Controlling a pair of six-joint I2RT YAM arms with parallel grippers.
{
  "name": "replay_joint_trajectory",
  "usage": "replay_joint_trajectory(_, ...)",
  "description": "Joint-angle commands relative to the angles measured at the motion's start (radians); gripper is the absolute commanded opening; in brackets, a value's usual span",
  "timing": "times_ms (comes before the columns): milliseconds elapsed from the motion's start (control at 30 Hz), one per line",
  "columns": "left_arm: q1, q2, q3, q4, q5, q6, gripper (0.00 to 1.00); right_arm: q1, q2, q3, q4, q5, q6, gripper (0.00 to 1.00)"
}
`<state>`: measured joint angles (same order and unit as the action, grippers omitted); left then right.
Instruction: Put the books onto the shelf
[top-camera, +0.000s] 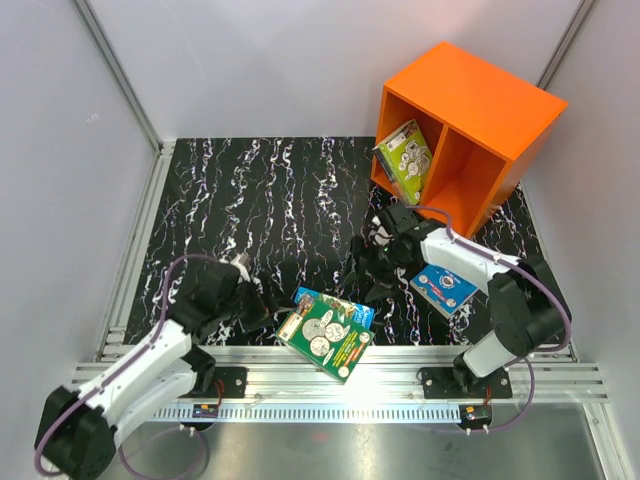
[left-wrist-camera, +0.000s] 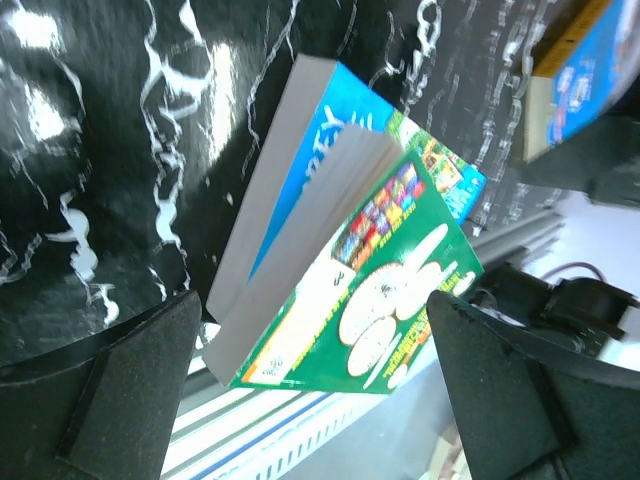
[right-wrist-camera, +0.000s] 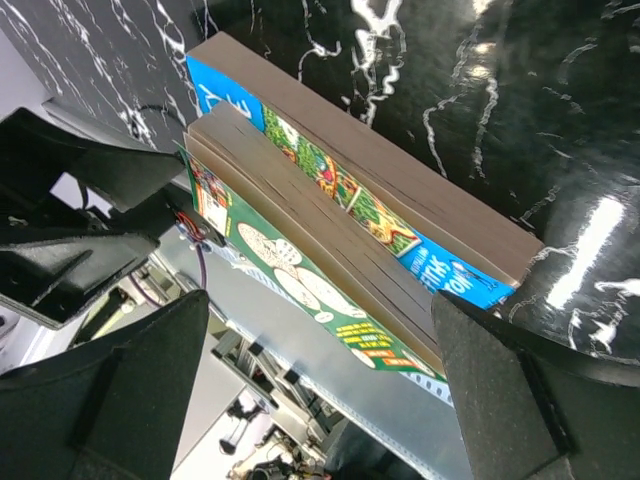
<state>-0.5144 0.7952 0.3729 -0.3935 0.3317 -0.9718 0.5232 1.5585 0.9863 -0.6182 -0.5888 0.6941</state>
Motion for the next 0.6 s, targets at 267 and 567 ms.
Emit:
replay_joint_trajectory(267, -0.019, -0.203, -0.196, 0.054, 0.038, -0.139, 0.99, 0.089, 0.078, -0.072, 0.155, -0.029, 0.044, 1.00)
replay_joint_trajectory(567, -0.048, -0.062, -0.200, 0.196, 0.102, -0.107, 0.99, 0.104, 0.112, -0.090, 0.163, -0.006, 0.041, 1.00)
